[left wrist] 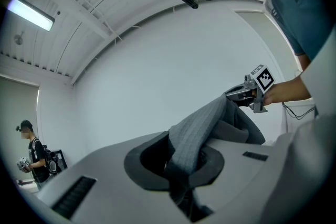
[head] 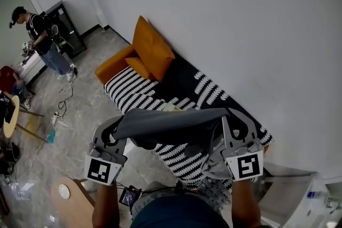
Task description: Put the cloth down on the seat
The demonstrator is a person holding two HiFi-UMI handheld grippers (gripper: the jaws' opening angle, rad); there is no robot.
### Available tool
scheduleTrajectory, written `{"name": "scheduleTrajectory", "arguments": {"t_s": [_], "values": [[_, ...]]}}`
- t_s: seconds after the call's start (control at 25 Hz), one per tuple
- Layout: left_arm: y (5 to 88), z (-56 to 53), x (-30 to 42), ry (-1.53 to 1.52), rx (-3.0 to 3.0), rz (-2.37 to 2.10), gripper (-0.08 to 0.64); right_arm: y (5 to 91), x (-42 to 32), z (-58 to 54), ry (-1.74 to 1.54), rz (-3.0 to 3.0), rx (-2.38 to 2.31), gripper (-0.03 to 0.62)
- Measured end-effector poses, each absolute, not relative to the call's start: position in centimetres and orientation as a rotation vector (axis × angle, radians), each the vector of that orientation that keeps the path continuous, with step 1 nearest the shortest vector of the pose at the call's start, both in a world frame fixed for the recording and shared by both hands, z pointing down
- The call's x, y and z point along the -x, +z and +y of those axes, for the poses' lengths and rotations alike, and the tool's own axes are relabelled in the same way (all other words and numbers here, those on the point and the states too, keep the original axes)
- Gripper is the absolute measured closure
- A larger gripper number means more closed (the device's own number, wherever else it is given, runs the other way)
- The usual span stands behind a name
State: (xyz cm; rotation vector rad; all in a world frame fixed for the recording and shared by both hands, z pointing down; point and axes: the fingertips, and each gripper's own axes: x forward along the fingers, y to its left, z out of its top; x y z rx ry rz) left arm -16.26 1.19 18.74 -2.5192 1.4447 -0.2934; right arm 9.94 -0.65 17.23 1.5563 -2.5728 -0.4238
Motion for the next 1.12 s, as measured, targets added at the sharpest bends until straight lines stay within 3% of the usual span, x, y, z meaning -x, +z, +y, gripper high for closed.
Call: {"name": "scheduleTrajectory", "arguments": {"t_s": [1.12], "values": [[21.2, -12.6, 20.6, -0.215, 2.678, 1.26, 0.535, 19.4, -5.7, -9.9, -0.442, -2.378, -1.685, 0.566]]}}
